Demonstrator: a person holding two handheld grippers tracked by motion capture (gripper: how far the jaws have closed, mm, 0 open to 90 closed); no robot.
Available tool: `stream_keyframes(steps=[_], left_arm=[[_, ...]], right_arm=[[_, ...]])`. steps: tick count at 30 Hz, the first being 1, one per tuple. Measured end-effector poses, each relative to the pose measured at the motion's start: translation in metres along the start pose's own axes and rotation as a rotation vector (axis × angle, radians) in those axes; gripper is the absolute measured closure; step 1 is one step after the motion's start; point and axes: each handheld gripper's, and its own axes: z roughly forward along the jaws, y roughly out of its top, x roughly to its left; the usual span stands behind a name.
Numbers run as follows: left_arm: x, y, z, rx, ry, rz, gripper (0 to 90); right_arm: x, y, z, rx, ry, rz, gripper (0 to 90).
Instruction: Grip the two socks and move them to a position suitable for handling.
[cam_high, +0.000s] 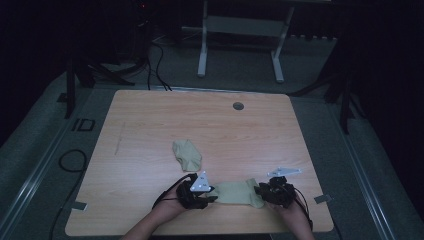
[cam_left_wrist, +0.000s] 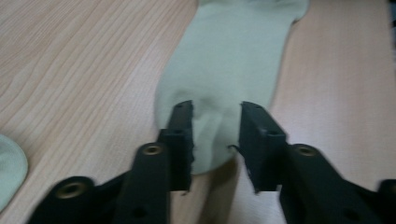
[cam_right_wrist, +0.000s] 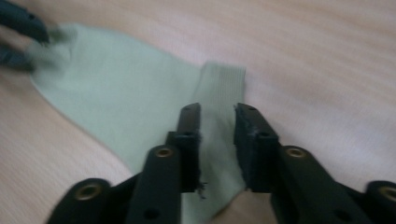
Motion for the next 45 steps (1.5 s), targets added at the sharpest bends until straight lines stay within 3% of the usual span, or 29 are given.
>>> stream_keyframes(steps=[4,13,19,21,26,32,45], left_arm=[[0.001,-0.001,-0.012,-0.020,0.036,-0.025,51.6],[0.009,-0.020,-0.041,-0.034,0.047,-0.081,50.4],[0.014,-0.038,-0.057,-0.025,0.079,-0.108,50.4],[0.019,-0.050,-0.067,-0.032,0.091,-0.146,50.4],[0.023,-0.064,-0.076,-0.027,0.106,-0.182,50.4],[0.029,-0.088,-0.090,-0.029,0.133,-0.251,50.4],[0.036,-0.103,-0.098,-0.052,0.161,-0.300,50.3]], right_arm=[[0.001,0.014,-0.002,-0.024,-0.021,-0.013,66.8],[0.014,0.051,0.010,-0.040,-0.013,-0.085,57.3],[0.031,0.077,0.027,-0.031,0.007,-0.146,54.7],[0.035,0.087,0.033,-0.028,0.017,-0.155,54.5],[0.051,0.111,0.050,-0.023,0.033,-0.188,53.7],[0.067,0.137,0.069,-0.017,0.037,-0.220,53.4],[0.106,0.176,0.123,0.031,0.076,-0.242,47.9]])
